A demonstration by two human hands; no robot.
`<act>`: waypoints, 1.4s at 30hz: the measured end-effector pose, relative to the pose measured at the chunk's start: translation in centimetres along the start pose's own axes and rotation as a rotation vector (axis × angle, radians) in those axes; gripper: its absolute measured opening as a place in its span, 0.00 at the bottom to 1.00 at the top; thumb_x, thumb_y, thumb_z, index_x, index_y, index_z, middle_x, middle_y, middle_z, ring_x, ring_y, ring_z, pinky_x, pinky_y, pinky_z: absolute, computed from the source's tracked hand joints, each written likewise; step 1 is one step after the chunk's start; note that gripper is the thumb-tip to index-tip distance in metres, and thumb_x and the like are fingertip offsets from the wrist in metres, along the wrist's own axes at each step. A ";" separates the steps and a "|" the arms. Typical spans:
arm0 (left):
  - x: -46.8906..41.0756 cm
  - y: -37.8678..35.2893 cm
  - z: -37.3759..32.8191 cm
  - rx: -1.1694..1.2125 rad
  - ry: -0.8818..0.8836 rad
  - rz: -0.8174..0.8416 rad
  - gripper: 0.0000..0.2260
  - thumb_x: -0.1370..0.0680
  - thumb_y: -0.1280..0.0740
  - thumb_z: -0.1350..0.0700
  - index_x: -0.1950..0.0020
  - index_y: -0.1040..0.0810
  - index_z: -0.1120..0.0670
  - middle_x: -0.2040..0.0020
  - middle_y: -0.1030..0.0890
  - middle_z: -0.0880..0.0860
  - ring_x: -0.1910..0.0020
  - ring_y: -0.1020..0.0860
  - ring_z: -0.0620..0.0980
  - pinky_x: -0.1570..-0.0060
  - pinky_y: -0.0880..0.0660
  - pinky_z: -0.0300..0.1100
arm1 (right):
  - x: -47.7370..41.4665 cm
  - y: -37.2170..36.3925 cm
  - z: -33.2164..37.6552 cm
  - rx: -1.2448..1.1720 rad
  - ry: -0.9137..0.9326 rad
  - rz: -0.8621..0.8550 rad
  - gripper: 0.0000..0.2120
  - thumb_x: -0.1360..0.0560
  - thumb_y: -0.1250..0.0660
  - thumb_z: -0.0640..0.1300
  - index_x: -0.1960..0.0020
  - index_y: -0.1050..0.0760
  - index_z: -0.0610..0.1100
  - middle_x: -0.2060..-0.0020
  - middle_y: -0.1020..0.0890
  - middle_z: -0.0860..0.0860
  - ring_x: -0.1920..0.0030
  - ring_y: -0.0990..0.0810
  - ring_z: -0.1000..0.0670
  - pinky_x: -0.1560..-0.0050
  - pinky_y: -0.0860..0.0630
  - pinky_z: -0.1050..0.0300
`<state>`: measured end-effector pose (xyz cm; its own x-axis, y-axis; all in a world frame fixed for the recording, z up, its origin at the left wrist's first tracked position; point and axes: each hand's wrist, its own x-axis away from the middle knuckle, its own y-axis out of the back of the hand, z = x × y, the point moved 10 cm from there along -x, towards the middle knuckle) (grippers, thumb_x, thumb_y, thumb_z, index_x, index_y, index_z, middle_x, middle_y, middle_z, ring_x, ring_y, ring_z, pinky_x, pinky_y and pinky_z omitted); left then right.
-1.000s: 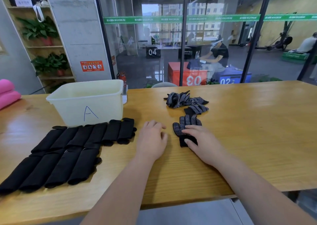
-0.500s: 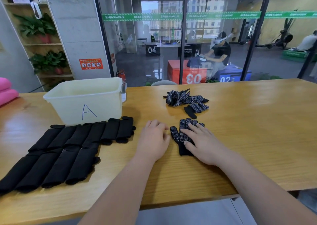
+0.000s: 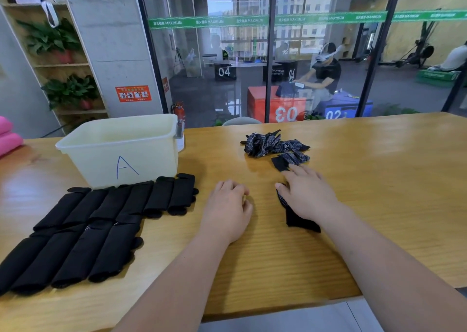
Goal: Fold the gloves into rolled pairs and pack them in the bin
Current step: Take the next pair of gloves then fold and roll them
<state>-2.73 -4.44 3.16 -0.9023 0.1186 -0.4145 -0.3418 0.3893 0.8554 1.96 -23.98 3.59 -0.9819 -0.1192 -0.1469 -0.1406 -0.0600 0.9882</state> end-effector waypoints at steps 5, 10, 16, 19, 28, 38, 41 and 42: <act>-0.1 0.0 0.2 0.005 0.008 -0.013 0.14 0.17 0.39 0.48 0.34 0.20 0.48 0.39 0.24 0.46 0.36 0.30 0.48 0.36 0.27 0.47 | -2.9 -2.7 1.2 -0.009 -0.008 0.177 0.39 0.17 0.60 0.70 0.15 0.45 0.46 0.15 0.47 0.46 0.15 0.53 0.42 0.17 0.53 0.36; -0.3 0.0 0.4 0.011 0.012 -0.036 0.14 0.17 0.38 0.47 0.34 0.20 0.48 0.40 0.24 0.46 0.37 0.30 0.48 0.35 0.27 0.48 | -2.6 -2.6 4.2 0.004 0.117 0.095 0.37 0.16 0.59 0.68 0.16 0.43 0.47 0.16 0.40 0.47 0.16 0.46 0.45 0.17 0.52 0.39; -0.3 0.2 0.5 -0.002 0.011 -0.063 0.13 0.18 0.36 0.47 0.36 0.19 0.48 0.40 0.24 0.46 0.37 0.29 0.49 0.37 0.27 0.49 | -0.2 -1.2 6.7 -0.064 0.312 0.001 0.29 0.16 0.49 0.66 0.23 0.28 0.51 0.25 0.27 0.55 0.21 0.36 0.51 0.17 0.52 0.42; -0.2 0.6 0.8 0.011 0.032 -0.091 0.13 0.19 0.35 0.49 0.37 0.19 0.48 0.40 0.23 0.47 0.38 0.28 0.50 0.38 0.27 0.50 | 0.7 0.6 7.6 -0.253 0.433 -0.062 0.16 0.17 0.39 0.59 0.33 0.20 0.59 0.37 0.19 0.62 0.29 0.29 0.54 0.17 0.50 0.47; -0.4 0.0 1.0 0.020 0.060 0.042 0.19 0.18 0.36 0.48 0.27 0.22 0.46 0.27 0.24 0.42 0.27 0.32 0.49 0.27 0.34 0.52 | 2.1 2.4 2.1 -0.383 0.139 -0.326 0.14 0.21 0.34 0.42 0.42 0.16 0.55 0.45 0.17 0.58 0.42 0.25 0.50 0.40 0.24 0.50; -0.1 1.9 1.2 0.131 0.051 -0.115 0.11 0.17 0.32 0.43 0.41 0.15 0.46 0.46 0.21 0.42 0.41 0.29 0.47 0.40 0.28 0.47 | 4.1 0.2 0.8 -0.439 0.077 -0.222 0.12 0.18 0.36 0.45 0.41 0.17 0.56 0.43 0.19 0.61 0.39 0.26 0.53 0.40 0.25 0.54; 0.4 3.7 0.5 0.280 0.047 -0.136 0.12 0.16 0.35 0.41 0.45 0.17 0.47 0.50 0.22 0.40 0.45 0.28 0.44 0.44 0.28 0.42 | 3.9 0.3 0.5 -0.473 0.056 -0.225 0.13 0.18 0.37 0.45 0.43 0.17 0.56 0.44 0.19 0.60 0.40 0.26 0.53 0.41 0.25 0.54; 0.5 4.0 0.4 0.362 0.066 -0.106 0.12 0.16 0.35 0.41 0.48 0.18 0.46 0.52 0.21 0.40 0.48 0.27 0.43 0.47 0.27 0.41 | 3.9 0.3 0.3 -0.488 0.049 -0.229 0.13 0.17 0.37 0.45 0.43 0.17 0.57 0.45 0.19 0.60 0.40 0.25 0.54 0.41 0.25 0.54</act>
<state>-4.41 -2.45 6.30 -0.8860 0.0058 -0.4636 -0.3296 0.6953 0.6387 -1.93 -24.14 3.29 -0.9244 -0.0945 -0.3696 -0.2635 -0.5423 0.7978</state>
